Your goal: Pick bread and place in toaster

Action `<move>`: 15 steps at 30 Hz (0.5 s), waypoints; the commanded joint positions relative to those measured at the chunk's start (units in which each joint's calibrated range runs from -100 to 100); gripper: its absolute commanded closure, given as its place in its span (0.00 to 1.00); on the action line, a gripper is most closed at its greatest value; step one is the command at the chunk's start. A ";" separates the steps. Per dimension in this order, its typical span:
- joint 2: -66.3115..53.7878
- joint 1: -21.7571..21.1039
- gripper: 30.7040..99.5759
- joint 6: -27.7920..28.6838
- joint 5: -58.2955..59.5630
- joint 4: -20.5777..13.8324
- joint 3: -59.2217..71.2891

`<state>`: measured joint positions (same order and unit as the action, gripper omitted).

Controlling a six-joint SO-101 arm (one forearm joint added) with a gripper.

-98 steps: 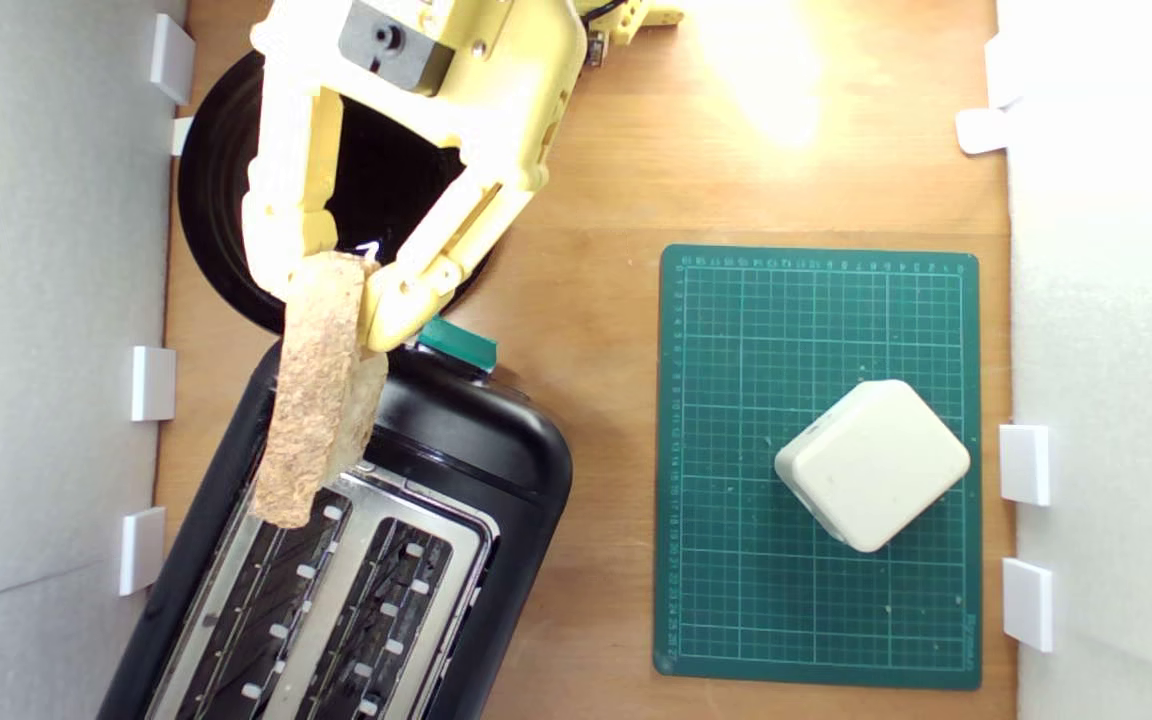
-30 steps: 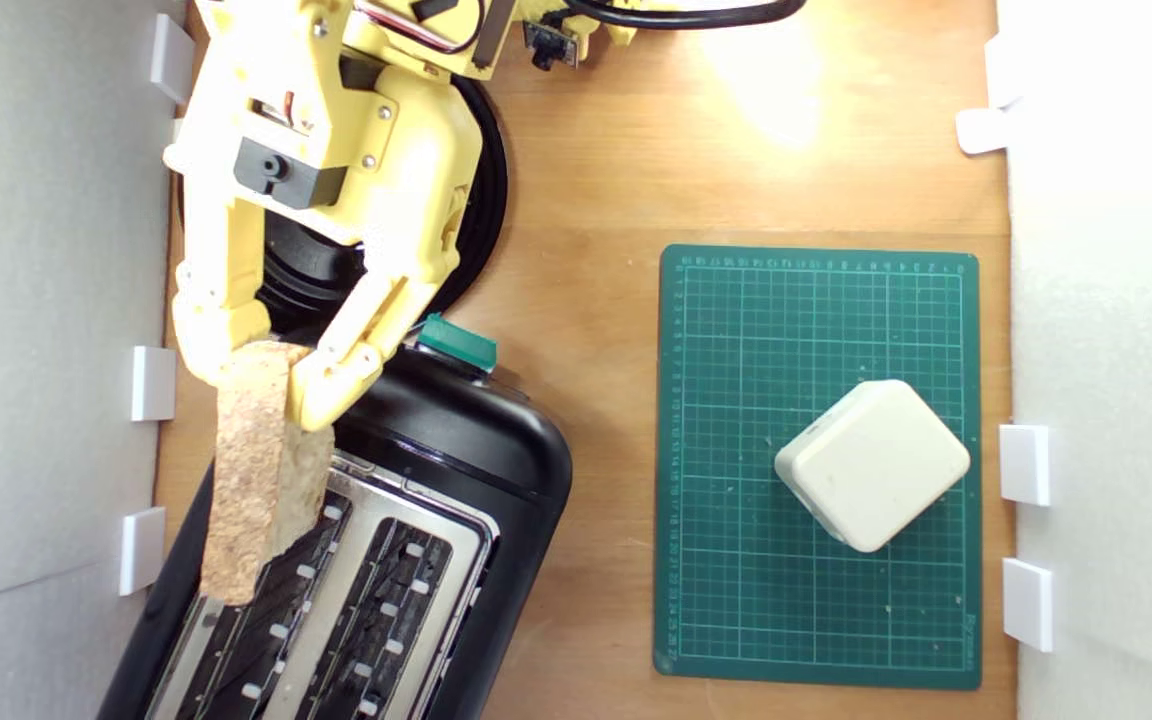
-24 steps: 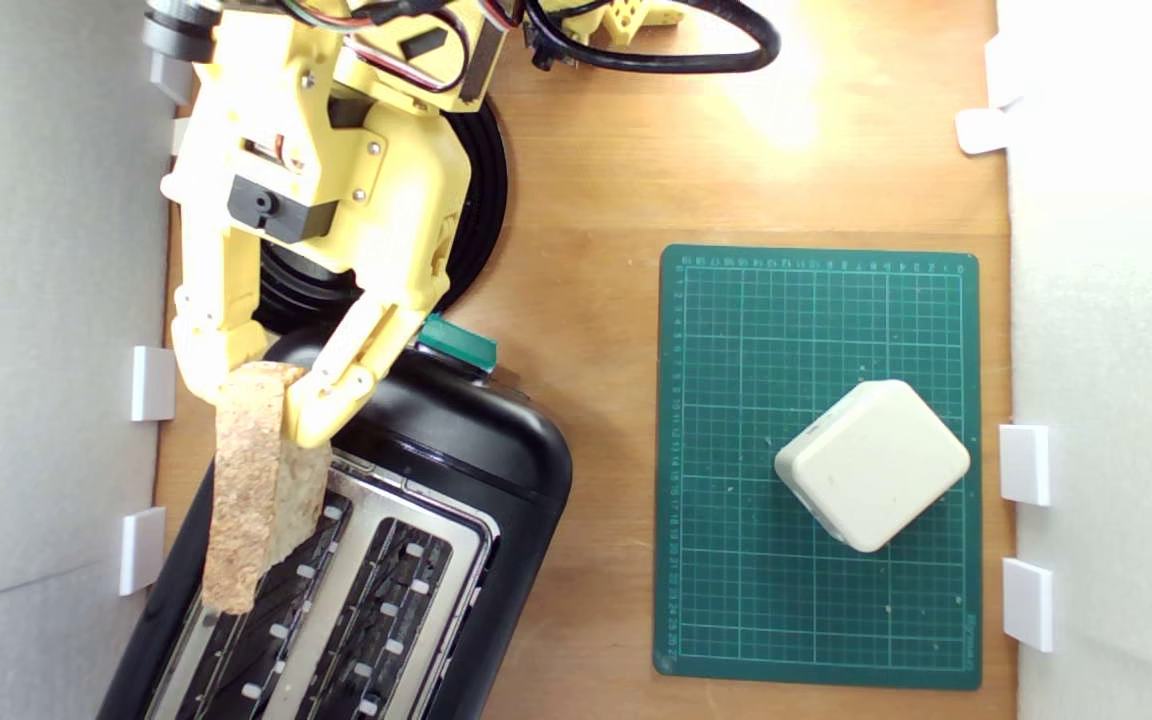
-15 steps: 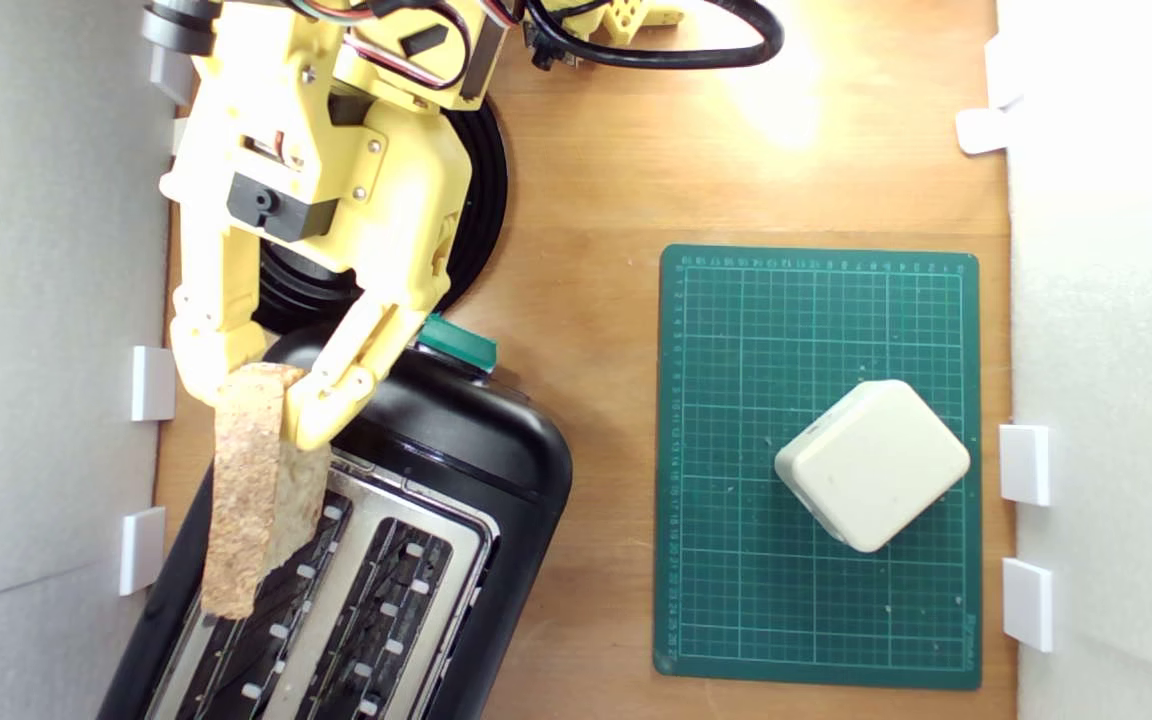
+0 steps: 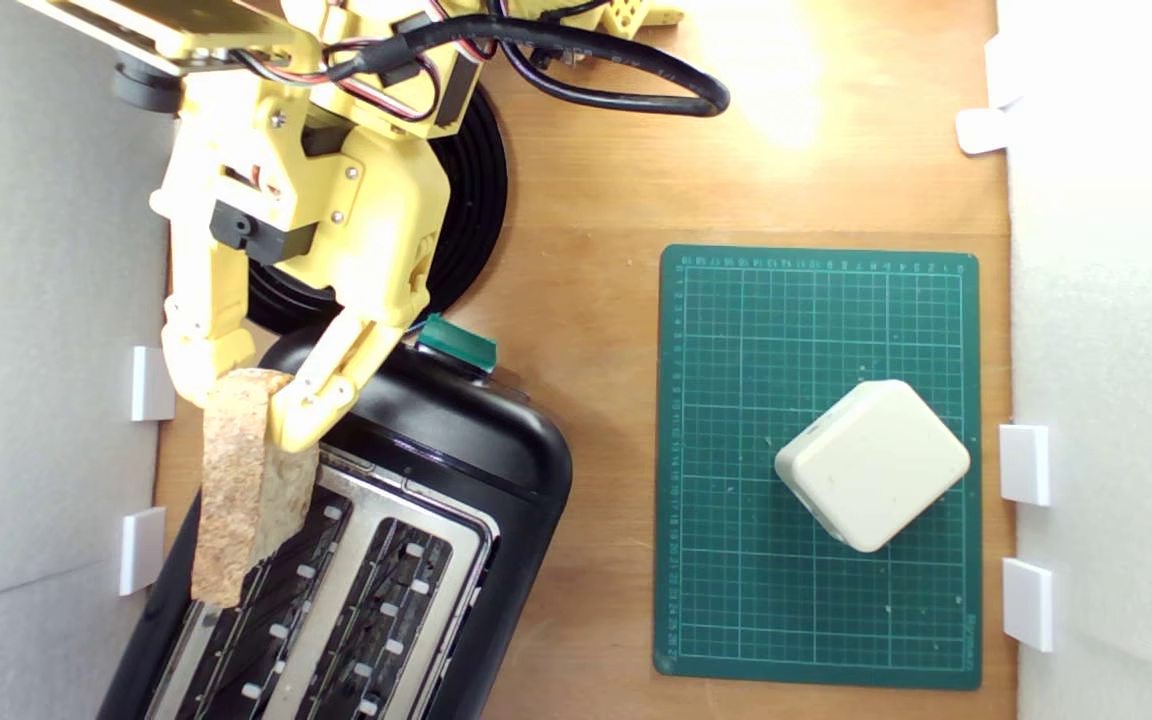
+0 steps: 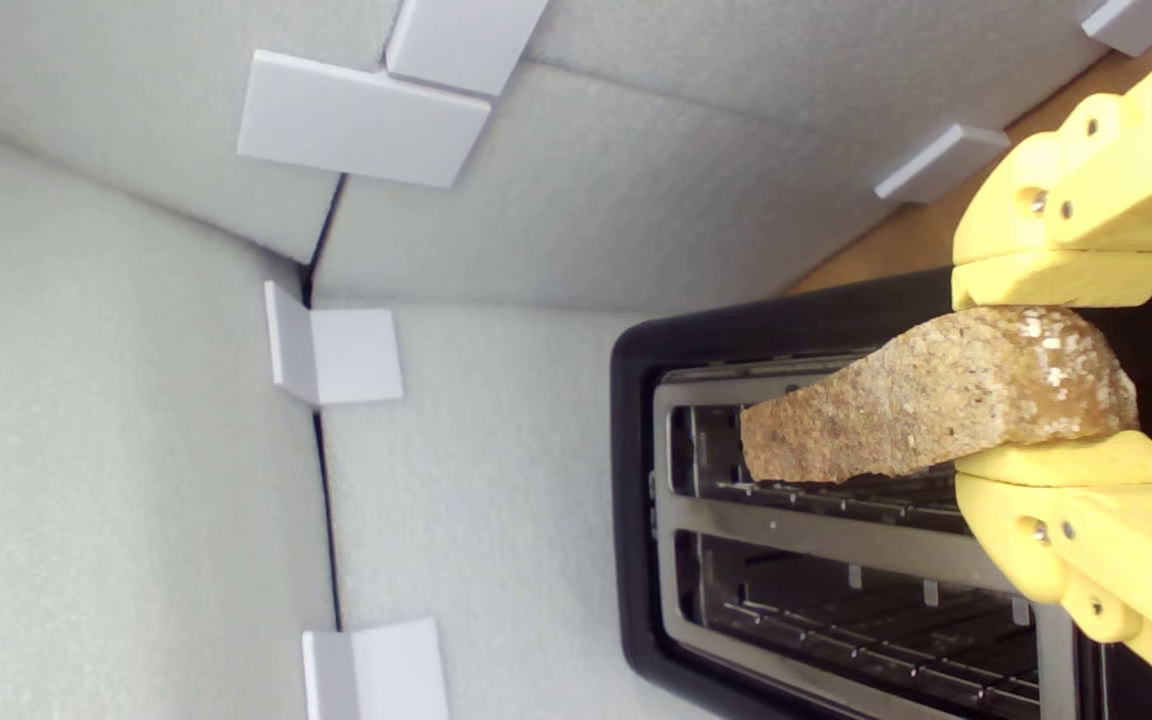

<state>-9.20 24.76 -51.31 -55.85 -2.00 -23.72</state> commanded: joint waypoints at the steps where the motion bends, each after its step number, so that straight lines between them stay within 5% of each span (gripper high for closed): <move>1: -0.87 0.22 0.59 -0.15 2.43 0.00 -2.84; 15: 1.54 -1.31 0.59 0.80 2.43 -0.09 -3.11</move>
<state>-7.18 24.21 -50.63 -55.08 -2.09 -23.72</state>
